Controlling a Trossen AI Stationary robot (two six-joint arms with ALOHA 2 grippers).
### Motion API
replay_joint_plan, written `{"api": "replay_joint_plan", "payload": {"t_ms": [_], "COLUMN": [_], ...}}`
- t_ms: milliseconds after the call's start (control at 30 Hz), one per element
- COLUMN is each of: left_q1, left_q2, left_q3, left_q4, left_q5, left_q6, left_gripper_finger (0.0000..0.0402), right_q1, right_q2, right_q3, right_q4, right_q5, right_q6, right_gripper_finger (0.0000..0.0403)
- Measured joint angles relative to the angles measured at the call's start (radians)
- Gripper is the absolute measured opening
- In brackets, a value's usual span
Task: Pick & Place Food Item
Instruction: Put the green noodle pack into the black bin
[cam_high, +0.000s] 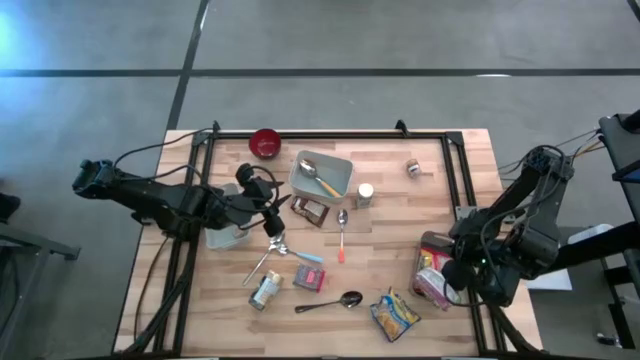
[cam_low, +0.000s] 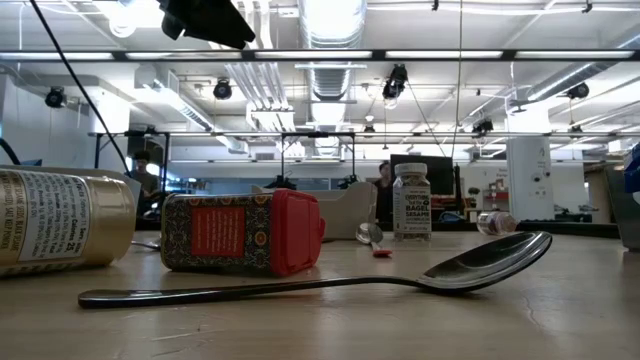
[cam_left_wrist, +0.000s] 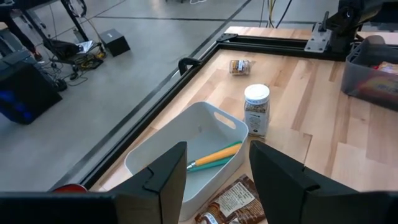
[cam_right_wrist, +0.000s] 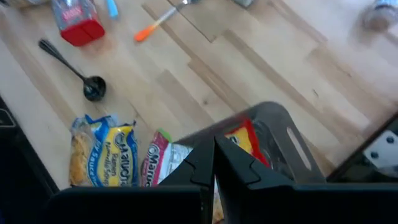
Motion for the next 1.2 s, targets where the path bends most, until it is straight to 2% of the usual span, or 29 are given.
{"api": "replay_joint_plan", "payload": {"t_ms": [100,267,400,600,733,867,1100,1200], "left_q1": [0.0,0.0,0.0,0.001,0.003,0.003,0.003,0.003], "left_q2": [0.0,0.0,0.0,0.0,0.0,0.0,0.0,0.0], "left_q3": [0.0,0.0,0.0,0.0,0.0,0.0,0.0,0.0], "left_q4": [0.0,0.0,0.0,0.0,0.0,0.0,0.001,0.003], "left_q5": [0.0,0.0,0.0,0.0,0.0,0.0,-0.001,-0.012], "left_q6": [0.0,0.0,0.0,-0.001,-0.001,-0.004,-0.005,-0.005], "left_gripper_finger": [0.0179,0.0179,0.0179,0.0179,0.0179,0.0179,0.0179,0.0179], "right_q1": [0.0,0.0,-0.007,-0.086,-0.11,-0.113,-0.112,-0.11], "right_q2": [0.0,0.0,0.0,-0.018,-0.019,-0.02,-0.013,-0.013], "right_q3": [-0.008,-0.053,-0.093,-0.152,-0.181,-0.21,-0.231,-0.219], "right_q4": [0.001,0.061,0.086,0.078,0.095,0.172,0.232,0.255], "right_q5": [-0.039,-0.163,-0.158,-0.155,-0.193,-0.211,-0.231,-0.237], "right_q6": [0.021,0.02,-0.021,-0.031,-0.109,-0.163,-0.13,-0.121], "right_gripper_finger": [0.0008,0.0008,0.0008,0.0008,0.0013,0.0058,0.018,0.0202]}}
